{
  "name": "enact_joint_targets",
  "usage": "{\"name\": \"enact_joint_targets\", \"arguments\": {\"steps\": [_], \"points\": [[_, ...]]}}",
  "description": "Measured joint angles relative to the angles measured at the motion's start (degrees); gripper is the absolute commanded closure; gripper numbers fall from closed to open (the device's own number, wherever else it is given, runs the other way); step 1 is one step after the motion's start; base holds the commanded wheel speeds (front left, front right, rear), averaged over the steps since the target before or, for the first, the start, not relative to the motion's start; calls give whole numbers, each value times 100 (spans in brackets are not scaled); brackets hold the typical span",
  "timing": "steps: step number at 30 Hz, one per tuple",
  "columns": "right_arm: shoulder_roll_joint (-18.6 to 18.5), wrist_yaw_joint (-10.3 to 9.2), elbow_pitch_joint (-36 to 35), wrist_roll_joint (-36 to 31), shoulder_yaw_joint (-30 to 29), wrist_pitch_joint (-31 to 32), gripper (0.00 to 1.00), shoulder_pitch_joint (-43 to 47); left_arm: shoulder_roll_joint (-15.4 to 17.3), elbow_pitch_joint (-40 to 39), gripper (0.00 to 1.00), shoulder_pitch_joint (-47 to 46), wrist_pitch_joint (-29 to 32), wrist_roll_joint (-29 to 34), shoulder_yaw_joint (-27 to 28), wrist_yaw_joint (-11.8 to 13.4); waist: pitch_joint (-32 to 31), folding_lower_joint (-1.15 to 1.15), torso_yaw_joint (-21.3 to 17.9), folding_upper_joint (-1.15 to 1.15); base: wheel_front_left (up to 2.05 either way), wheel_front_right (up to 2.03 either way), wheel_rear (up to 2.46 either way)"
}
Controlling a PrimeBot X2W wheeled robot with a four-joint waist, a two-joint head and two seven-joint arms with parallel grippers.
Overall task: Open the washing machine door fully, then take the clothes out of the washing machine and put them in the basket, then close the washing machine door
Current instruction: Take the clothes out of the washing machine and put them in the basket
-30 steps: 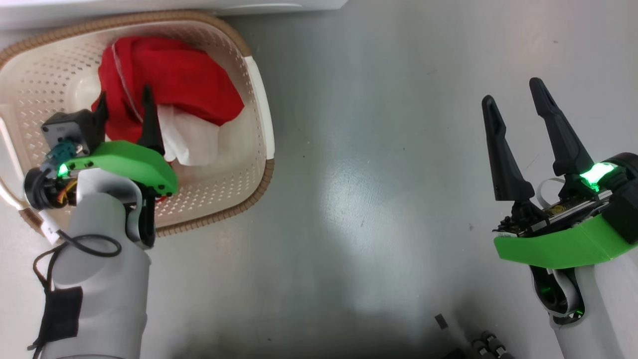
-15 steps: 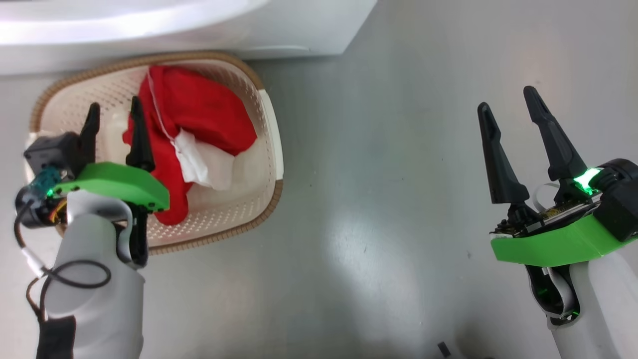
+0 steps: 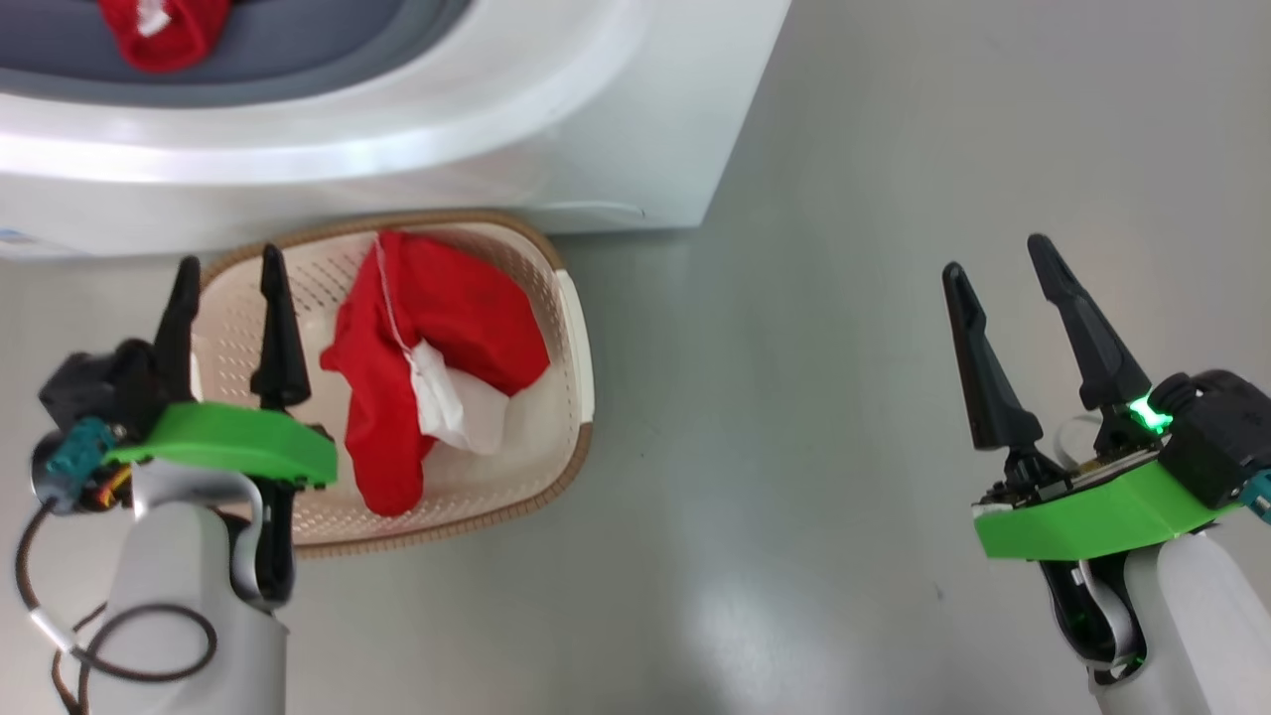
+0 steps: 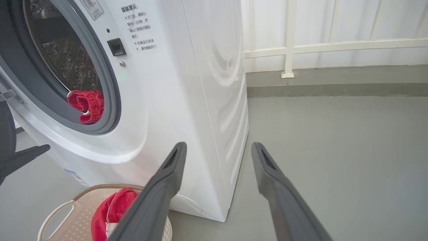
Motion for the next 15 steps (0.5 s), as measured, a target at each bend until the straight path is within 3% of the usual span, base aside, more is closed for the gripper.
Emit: {"name": "enact_joint_targets", "arguments": {"steps": [15], "points": [[7, 0, 155, 9, -129, 0, 0, 724, 8, -1014, 0, 1185, 0, 68, -190, -82, -1093, 0, 187, 0, 0, 0, 0]]}}
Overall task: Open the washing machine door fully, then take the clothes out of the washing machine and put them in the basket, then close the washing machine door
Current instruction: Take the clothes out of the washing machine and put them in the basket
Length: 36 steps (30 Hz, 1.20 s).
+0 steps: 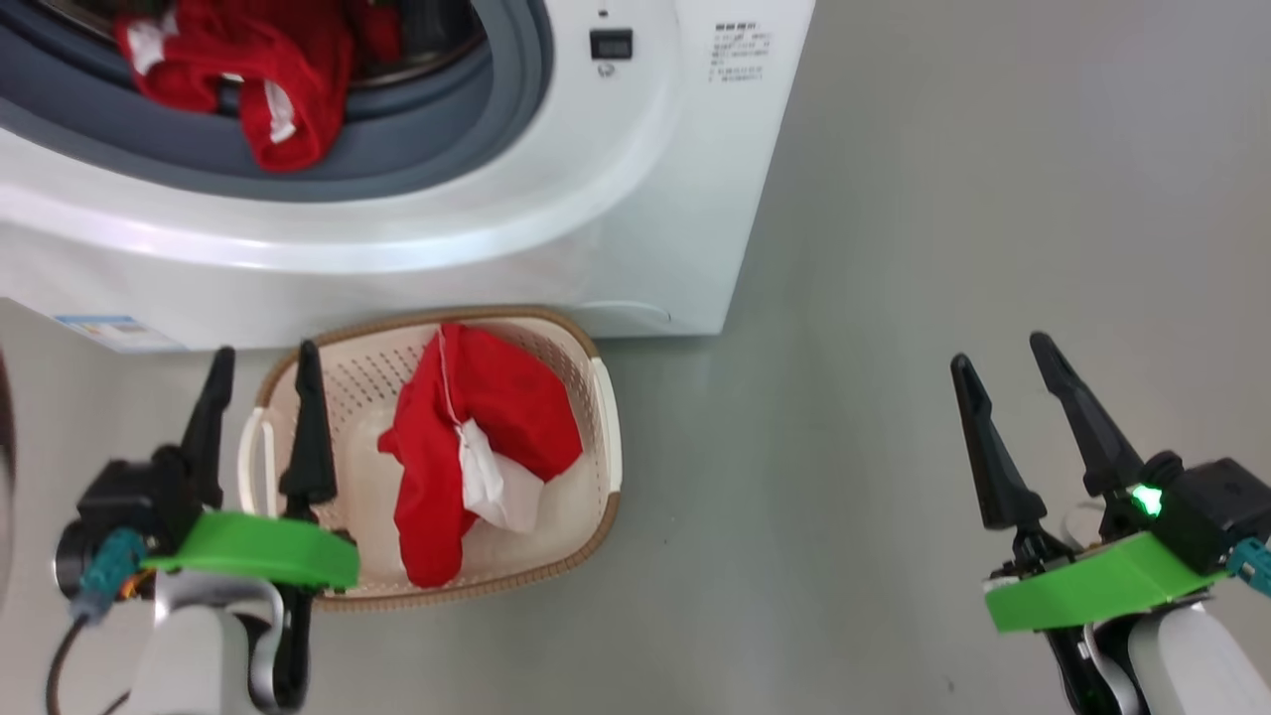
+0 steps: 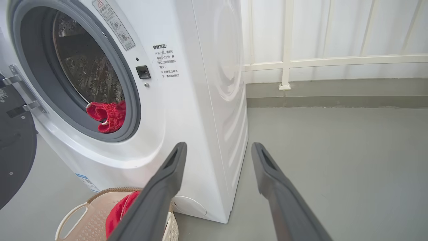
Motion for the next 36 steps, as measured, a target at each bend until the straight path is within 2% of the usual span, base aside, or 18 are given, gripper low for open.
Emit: {"name": "enact_joint_targets", "arguments": {"steps": [20, 27, 36], "points": [[144, 0, 57, 35, -226, 0, 0, 1135, 34, -1007, 0, 1859, 1, 1, -185, 46, -1121, 0, 100, 0, 0, 0, 0], [157, 0, 46, 35, -287, 0, 0, 1262, 74, -1307, 0, 2287, 1, -123, -219, 153, -1221, 0, 80, 0, 0, 0, 0], [174, 0, 35, 34, -356, 0, 0, 1260, 83, -1404, 0, 2301, 1, -163, -275, 263, -1174, 0, 104, 0, 0, 0, 0]]}}
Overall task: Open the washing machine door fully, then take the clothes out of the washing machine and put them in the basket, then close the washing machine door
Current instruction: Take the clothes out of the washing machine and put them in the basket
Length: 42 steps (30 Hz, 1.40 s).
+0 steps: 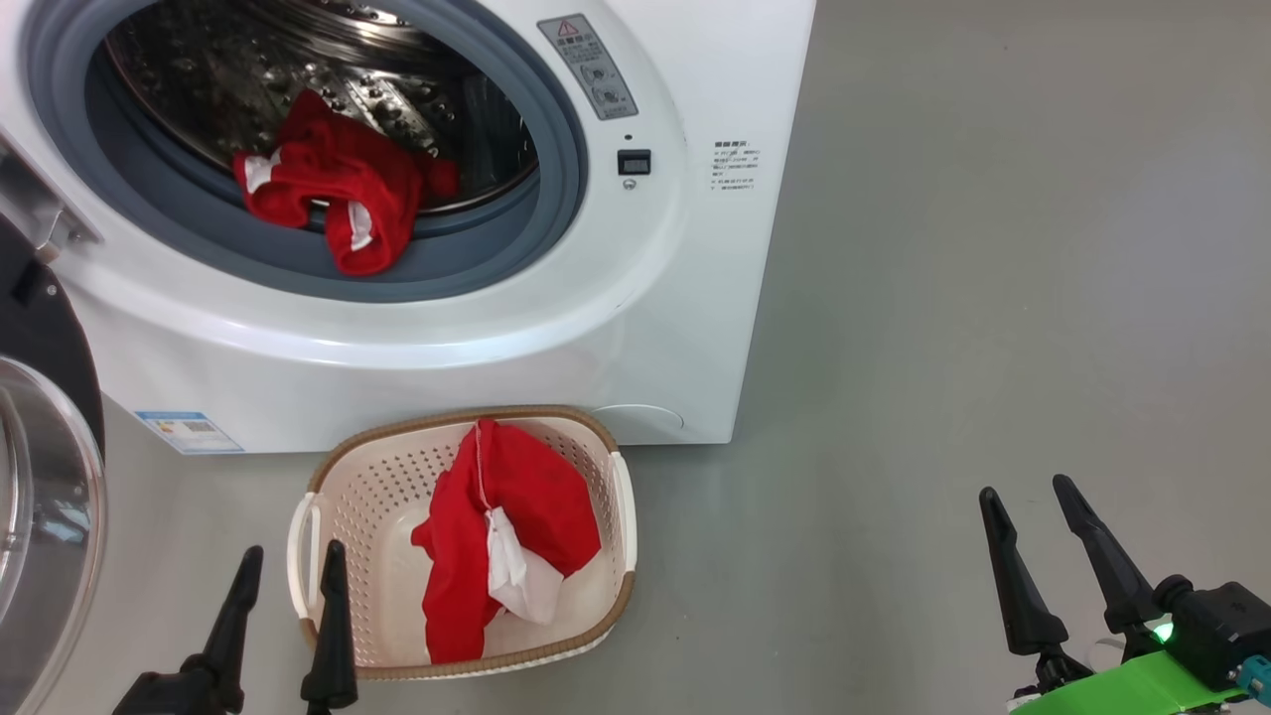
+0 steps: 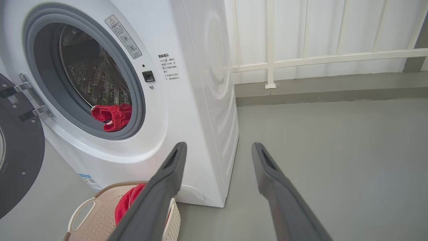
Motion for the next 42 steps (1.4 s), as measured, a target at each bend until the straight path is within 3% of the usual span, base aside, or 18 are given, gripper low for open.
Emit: {"name": "enact_joint_targets", "arguments": {"steps": [9, 15, 29, 42], "points": [[9, 0, -12, 0, -3, 0, 0, -30, 3, 18, 0, -75, 0, 0, -78, 40, 116, 0, 23, 0, 0, 0, 0], [40, 0, -43, 0, 3, 0, 0, -185, 1, 367, 0, -665, 0, 79, -186, 40, 324, 0, 56, 0, 0, 0, 0], [1, 0, -144, 0, 185, 0, 0, -1168, 21, 1867, 0, -3716, -1, 686, -104, 32, 1439, 0, -4, 0, 0, 0, 0], [191, 0, -205, 8, 311, 0, 0, -1590, 589, 3292, 0, -5922, -2, 1011, 8, 140, 2551, 0, -461, 0, 0, 0, 0]]}}
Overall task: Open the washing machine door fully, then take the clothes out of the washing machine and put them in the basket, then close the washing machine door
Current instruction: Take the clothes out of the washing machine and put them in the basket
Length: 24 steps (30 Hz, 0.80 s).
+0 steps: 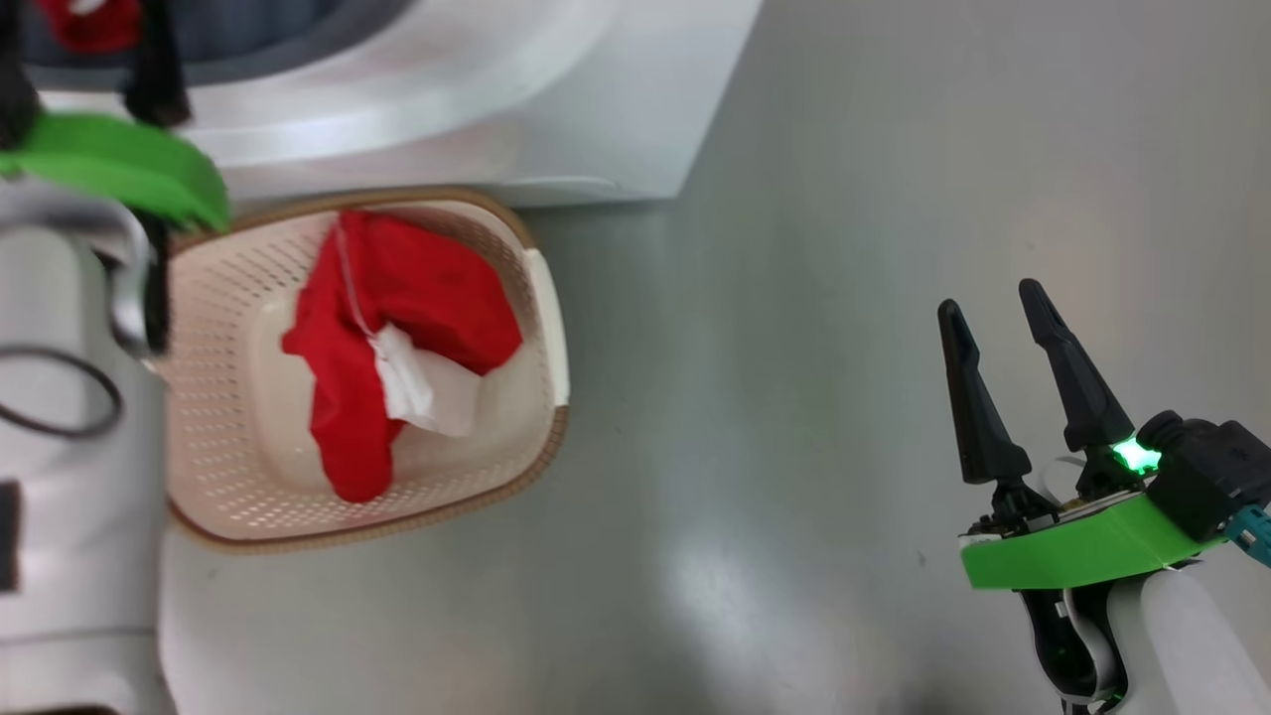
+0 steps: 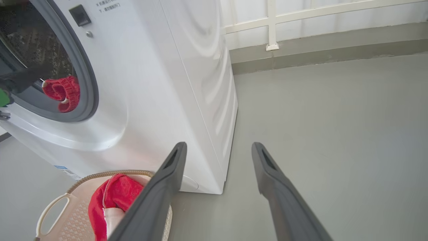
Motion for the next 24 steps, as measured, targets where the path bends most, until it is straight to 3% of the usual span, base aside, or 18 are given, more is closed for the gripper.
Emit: {"name": "enact_joint_targets", "arguments": {"steps": [16, 24], "points": [[118, 0, -30, 9, 213, 0, 0, -244, 803, 1945, 0, -1557, -3, 253, 2, 482, 616, 0, -632, 0, 0, 0, 0], [137, 0, -35, 9, 226, 0, 0, -277, 904, 2835, 0, -1964, -4, 255, -96, 387, 731, 0, -708, 0, 0, 0, 0]]}}
